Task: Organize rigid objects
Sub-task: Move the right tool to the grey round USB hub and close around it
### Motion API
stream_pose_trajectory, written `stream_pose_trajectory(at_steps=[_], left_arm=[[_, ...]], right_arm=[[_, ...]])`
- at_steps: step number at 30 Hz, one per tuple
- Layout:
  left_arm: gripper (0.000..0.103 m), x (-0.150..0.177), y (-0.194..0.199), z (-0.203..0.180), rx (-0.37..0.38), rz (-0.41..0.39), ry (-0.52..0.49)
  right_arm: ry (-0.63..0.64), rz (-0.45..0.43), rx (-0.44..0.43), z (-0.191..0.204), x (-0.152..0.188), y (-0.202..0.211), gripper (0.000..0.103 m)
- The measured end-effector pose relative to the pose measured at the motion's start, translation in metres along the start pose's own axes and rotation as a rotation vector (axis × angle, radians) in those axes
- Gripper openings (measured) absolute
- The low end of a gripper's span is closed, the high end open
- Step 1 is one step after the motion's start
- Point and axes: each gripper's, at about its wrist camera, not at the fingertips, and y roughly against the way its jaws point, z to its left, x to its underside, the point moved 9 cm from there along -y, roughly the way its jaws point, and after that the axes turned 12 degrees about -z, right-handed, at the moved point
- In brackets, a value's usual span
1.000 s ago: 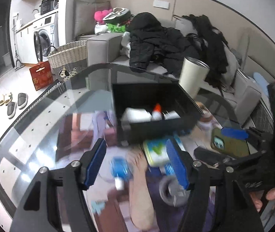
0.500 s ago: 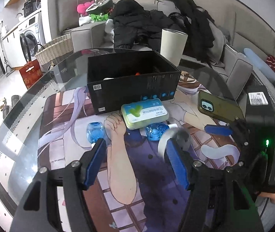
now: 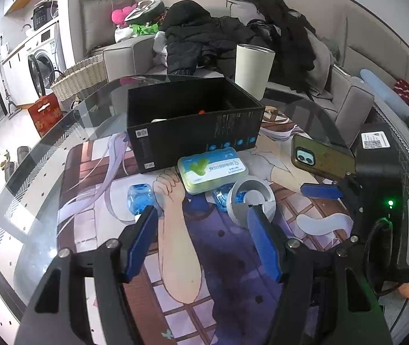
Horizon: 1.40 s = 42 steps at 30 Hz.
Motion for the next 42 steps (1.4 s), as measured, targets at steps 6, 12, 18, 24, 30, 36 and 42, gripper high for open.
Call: stream_pose_trajectory(at_steps=[6, 12, 18, 24, 30, 36, 42], left_arm=[[0.065, 0.000, 0.000, -0.001, 0.000, 0.002, -0.001], [0.065, 0.008, -0.002, 0.000, -0.004, 0.027, 0.018], [0.065, 0.014, -0.006, 0.002, -0.001, 0.047, 0.027], [0.065, 0.013, -0.006, 0.009, -0.010, 0.049, 0.038], [0.065, 0.012, -0.010, 0.030, -0.046, 0.066, 0.054], [0.065, 0.016, -0.017, 0.045, -0.052, 0.100, 0.078], [0.065, 0.018, -0.031, 0.064, -0.078, 0.134, 0.084]], right_arm=[[-0.008, 0.001, 0.007, 0.003, -0.004, -0.005, 0.103], [-0.016, 0.002, 0.025, 0.005, -0.004, -0.007, 0.103], [-0.001, 0.062, 0.010, 0.005, -0.003, -0.011, 0.103], [0.014, 0.121, -0.011, 0.008, -0.009, -0.015, 0.102], [0.046, 0.023, -0.041, 0.025, -0.035, -0.005, 0.089], [0.043, 0.049, -0.105, 0.040, -0.048, -0.021, 0.061], [0.031, 0.087, -0.132, 0.047, -0.044, -0.028, 0.057]])
